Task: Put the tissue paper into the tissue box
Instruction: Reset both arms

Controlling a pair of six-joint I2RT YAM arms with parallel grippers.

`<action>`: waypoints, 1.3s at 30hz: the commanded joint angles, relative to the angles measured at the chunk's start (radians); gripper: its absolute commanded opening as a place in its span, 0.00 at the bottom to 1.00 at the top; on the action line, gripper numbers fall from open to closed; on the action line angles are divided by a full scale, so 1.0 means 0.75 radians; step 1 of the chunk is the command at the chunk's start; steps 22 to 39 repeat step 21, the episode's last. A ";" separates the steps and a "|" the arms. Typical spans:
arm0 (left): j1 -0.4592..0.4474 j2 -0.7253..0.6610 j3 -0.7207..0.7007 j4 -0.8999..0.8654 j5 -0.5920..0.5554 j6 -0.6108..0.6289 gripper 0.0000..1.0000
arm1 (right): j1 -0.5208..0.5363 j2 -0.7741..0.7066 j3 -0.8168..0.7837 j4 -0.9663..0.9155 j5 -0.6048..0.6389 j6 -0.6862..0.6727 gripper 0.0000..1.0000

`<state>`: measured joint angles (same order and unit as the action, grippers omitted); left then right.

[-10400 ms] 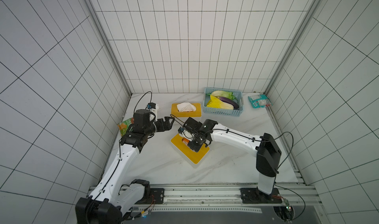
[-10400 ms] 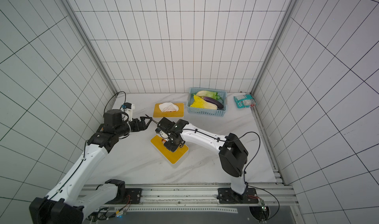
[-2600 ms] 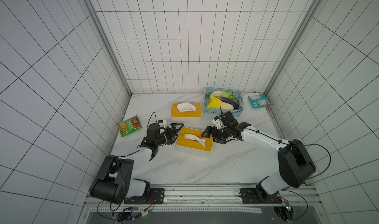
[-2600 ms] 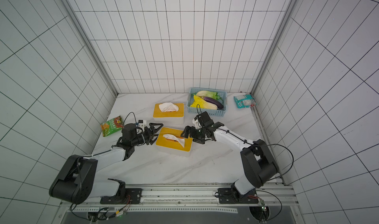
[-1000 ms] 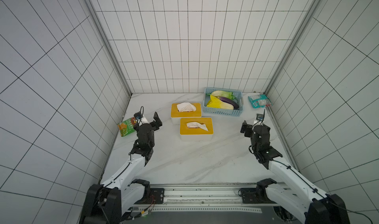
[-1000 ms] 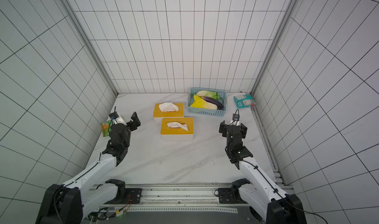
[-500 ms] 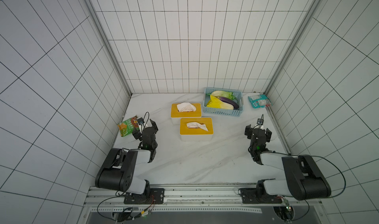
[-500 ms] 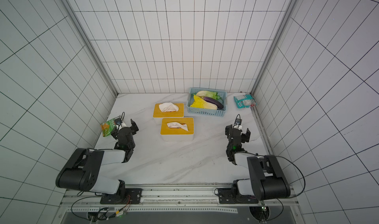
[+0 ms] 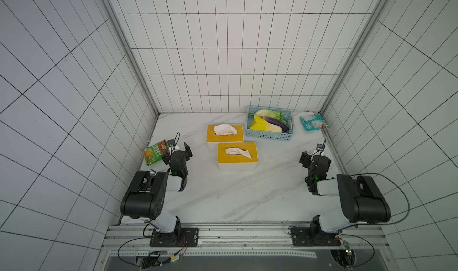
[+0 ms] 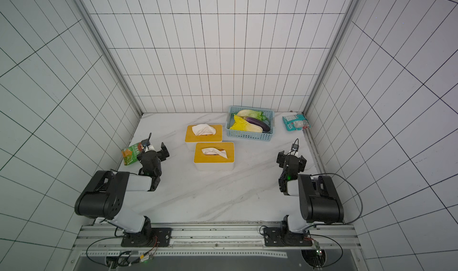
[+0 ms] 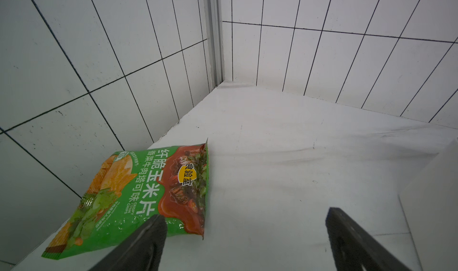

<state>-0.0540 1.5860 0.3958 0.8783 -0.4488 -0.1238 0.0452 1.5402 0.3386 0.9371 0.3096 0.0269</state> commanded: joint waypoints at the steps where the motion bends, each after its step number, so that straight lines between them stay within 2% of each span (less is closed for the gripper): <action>1: 0.001 -0.022 0.029 -0.034 0.016 -0.009 0.98 | -0.017 -0.038 0.073 -0.111 -0.016 0.060 0.99; 3: -0.006 -0.025 0.032 -0.053 0.006 -0.007 0.98 | -0.018 0.018 0.083 -0.047 0.004 0.057 0.99; 5: -0.004 -0.018 0.031 -0.034 0.007 -0.006 0.98 | -0.019 -0.025 0.080 -0.125 -0.009 0.073 0.99; 7: -0.001 -0.028 0.041 -0.075 0.013 -0.016 0.98 | -0.019 0.006 0.077 -0.055 -0.004 0.064 0.99; 9: 0.001 -0.026 0.043 -0.071 0.018 -0.015 0.98 | -0.018 -0.008 0.097 -0.128 -0.024 0.065 0.99; 39: 0.003 -0.027 0.041 -0.073 0.020 -0.017 0.98 | -0.027 -0.006 0.087 -0.103 -0.038 0.062 0.99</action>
